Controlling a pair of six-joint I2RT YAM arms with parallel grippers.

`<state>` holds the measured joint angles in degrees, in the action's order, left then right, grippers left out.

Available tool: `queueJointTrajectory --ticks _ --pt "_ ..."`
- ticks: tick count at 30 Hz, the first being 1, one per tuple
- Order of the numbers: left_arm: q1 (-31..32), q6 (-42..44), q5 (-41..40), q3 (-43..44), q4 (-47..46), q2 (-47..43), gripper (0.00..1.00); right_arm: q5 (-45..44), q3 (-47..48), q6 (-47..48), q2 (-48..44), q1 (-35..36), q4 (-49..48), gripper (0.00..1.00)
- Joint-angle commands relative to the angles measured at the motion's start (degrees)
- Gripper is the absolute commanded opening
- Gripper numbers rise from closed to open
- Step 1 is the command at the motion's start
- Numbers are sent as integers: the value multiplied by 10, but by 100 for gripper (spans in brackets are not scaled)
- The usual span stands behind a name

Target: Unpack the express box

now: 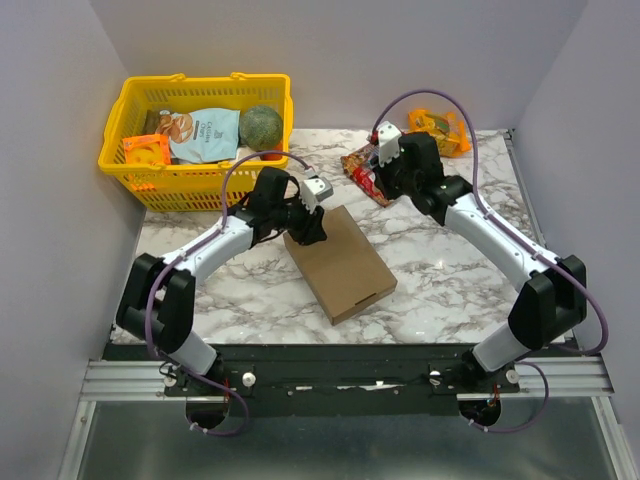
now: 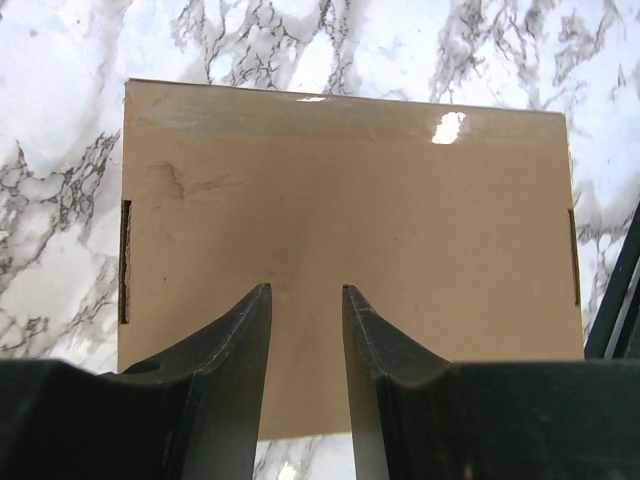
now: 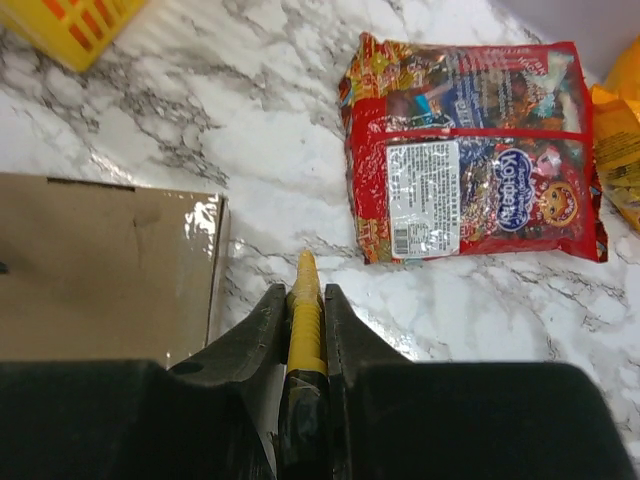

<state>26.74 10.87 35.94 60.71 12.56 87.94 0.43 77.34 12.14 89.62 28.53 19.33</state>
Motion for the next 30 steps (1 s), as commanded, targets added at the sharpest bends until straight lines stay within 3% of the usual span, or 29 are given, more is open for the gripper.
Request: queueJointTrajectory --ticks 1,8,20,30 --pt "2 -106 1 20 -110 41 40 -8 35 -49 -1 -1 12 0" --pt "2 -123 13 28 -118 92 32 150 109 2 55 -3 54 0" --pt "-10 -111 7 34 -83 159 26 57 105 -43 108 6 -24 0" --pt "-17 -94 4 39 -52 174 24 56 100 -62 145 19 -31 0"
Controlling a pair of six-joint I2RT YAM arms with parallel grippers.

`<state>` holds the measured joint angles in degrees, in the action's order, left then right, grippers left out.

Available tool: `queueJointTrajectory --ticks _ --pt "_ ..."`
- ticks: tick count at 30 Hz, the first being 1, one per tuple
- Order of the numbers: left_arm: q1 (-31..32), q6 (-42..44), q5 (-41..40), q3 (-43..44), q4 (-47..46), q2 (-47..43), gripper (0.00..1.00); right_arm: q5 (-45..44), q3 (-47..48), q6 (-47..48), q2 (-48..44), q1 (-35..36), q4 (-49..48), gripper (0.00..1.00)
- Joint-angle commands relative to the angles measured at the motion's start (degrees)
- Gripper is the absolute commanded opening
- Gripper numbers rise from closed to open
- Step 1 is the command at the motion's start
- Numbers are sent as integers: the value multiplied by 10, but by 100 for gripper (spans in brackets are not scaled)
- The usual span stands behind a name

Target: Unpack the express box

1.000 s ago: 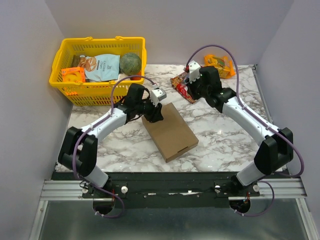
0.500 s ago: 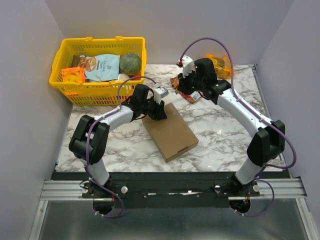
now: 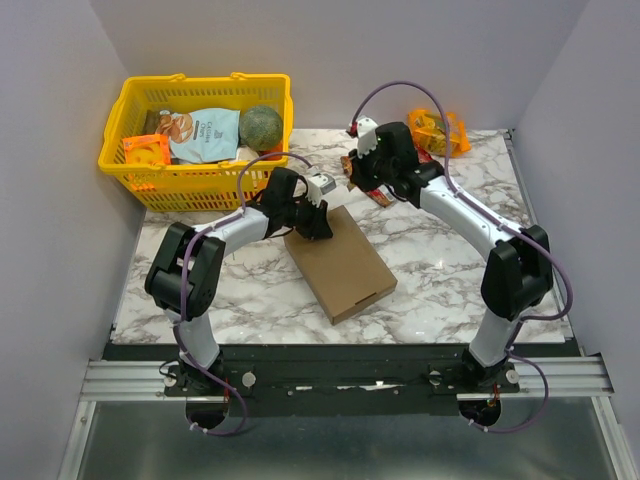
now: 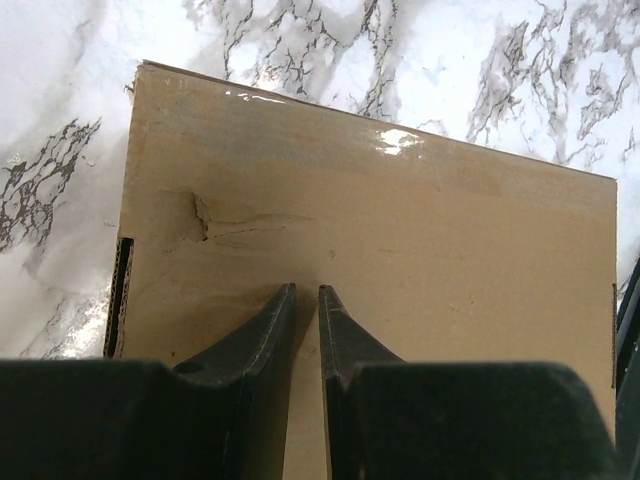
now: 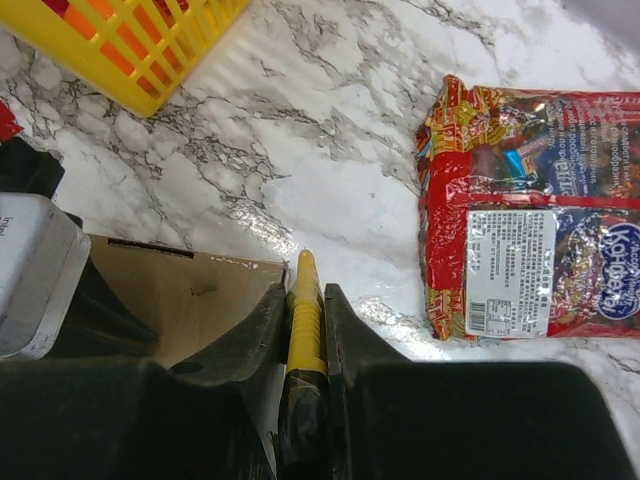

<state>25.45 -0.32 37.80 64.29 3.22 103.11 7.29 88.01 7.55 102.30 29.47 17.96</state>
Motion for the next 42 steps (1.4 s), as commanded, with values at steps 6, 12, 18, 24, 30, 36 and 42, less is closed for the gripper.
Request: queueJointTrajectory --ticks 6,12,18,24,30,36,42 --pt "-6 18 -15 2 45 24 22 -37 -24 -35 18 22 -22 0" --pt "-8 16 -2 0 46 22 22 -69 -57 -64 12 38 -48 0" --pt "-12 20 3 3 56 23 22 -103 -56 -62 19 45 -61 0" --pt "-15 23 8 9 67 28 21 -114 -42 -58 33 45 -68 0" --pt "-16 23 9 11 68 30 21 -106 -35 -58 41 45 -71 0" --pt "-17 21 11 13 68 33 20 -105 -33 -60 44 45 -71 0" --pt "-18 20 13 15 68 35 20 -100 -27 -65 40 45 -78 1"
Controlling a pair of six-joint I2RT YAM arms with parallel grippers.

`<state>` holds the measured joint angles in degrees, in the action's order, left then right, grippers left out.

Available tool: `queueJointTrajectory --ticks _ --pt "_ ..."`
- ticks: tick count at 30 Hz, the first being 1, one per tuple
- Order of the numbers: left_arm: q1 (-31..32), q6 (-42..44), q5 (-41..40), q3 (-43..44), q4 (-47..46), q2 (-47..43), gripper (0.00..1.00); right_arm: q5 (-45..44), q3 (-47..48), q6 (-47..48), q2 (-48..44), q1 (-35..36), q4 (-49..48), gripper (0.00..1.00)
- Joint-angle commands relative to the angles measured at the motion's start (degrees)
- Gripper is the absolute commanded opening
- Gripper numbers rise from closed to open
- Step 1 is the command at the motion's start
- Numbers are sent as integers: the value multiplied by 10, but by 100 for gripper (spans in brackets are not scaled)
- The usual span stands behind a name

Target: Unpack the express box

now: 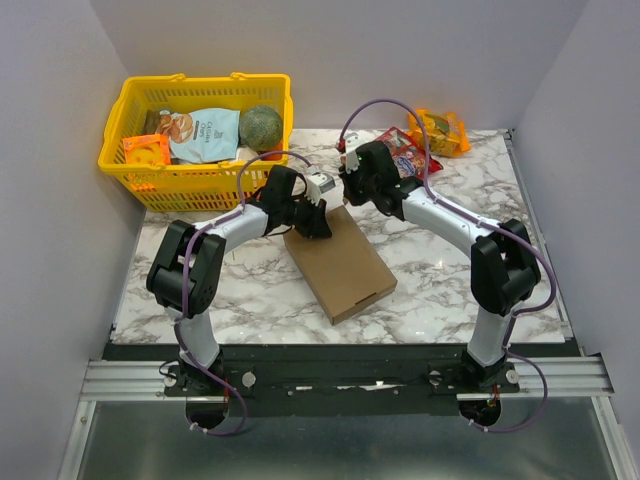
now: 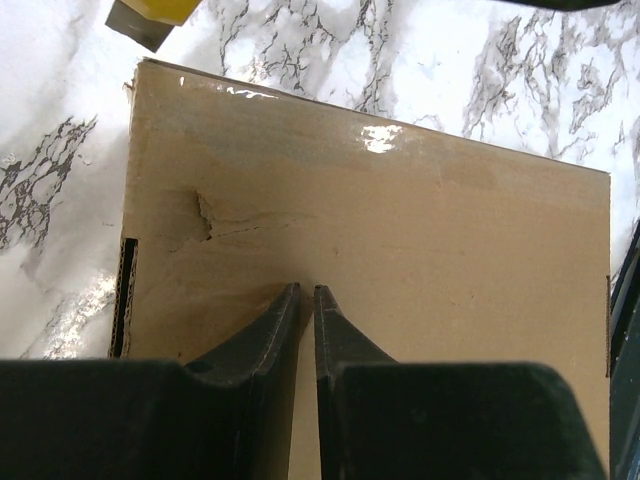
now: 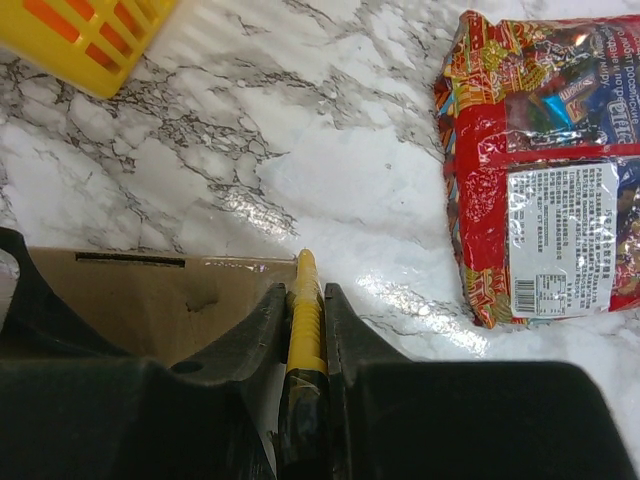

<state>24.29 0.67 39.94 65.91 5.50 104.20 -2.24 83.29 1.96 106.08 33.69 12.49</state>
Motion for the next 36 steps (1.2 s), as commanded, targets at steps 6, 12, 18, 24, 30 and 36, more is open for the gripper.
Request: queueJointTrajectory --ticks 6,12,18,24,30,36 --pt "-7 9 -8 0 45 25 20 -2 18 -3 2 5 -27 1" --pt "-8 9 -7 0 46 26 20 8 8 -2 2 5 -28 0" --pt "-7 9 -7 3 47 28 20 10 2 2 3 5 -27 0" --pt "-8 9 -6 3 48 29 20 13 -1 3 4 6 -27 0" --pt "-9 9 -7 4 49 31 20 20 -4 4 4 7 -22 0" --pt "-9 9 -7 5 49 32 20 15 -11 12 4 9 -18 0"
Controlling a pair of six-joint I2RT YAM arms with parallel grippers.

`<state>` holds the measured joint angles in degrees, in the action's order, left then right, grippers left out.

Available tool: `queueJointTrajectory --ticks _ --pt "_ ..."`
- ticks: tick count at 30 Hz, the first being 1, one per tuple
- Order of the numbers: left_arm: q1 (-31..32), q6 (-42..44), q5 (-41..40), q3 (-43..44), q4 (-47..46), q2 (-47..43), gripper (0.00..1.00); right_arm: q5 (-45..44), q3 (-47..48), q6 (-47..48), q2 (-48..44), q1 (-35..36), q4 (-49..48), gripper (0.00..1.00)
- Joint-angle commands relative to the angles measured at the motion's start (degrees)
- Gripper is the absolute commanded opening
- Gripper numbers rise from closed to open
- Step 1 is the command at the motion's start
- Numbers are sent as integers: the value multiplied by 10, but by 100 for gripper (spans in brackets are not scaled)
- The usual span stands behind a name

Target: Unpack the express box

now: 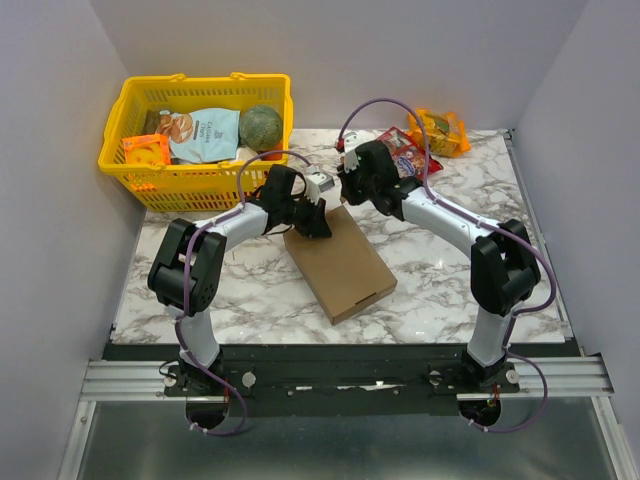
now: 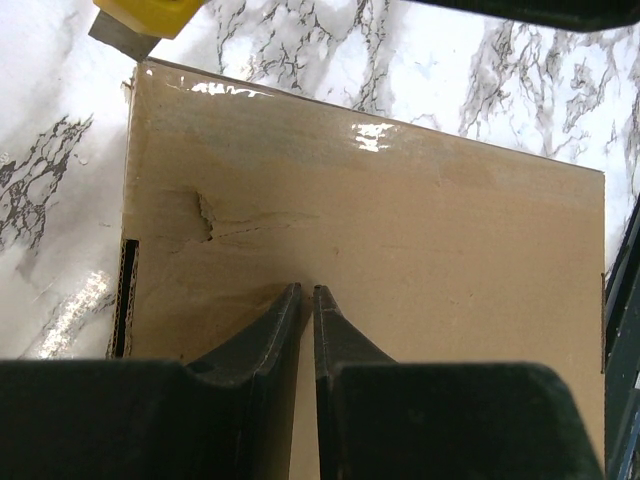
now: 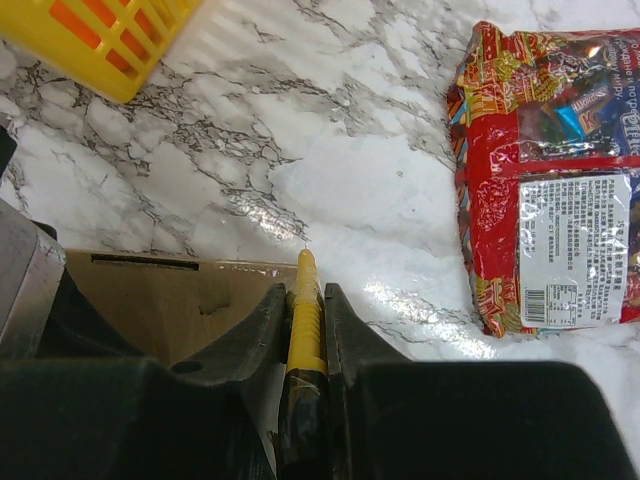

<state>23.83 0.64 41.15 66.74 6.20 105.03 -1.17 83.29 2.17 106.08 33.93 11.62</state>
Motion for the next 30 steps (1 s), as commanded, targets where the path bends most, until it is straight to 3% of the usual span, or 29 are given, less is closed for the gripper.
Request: queueJointTrajectory --ticks 1,30 --pt "-5 9 -19 -3 42 23 20 3 -12 13 4 7 -7 0" --pt "-5 8 -18 2 46 31 20 -27 -4 22 -29 15 -30 0"
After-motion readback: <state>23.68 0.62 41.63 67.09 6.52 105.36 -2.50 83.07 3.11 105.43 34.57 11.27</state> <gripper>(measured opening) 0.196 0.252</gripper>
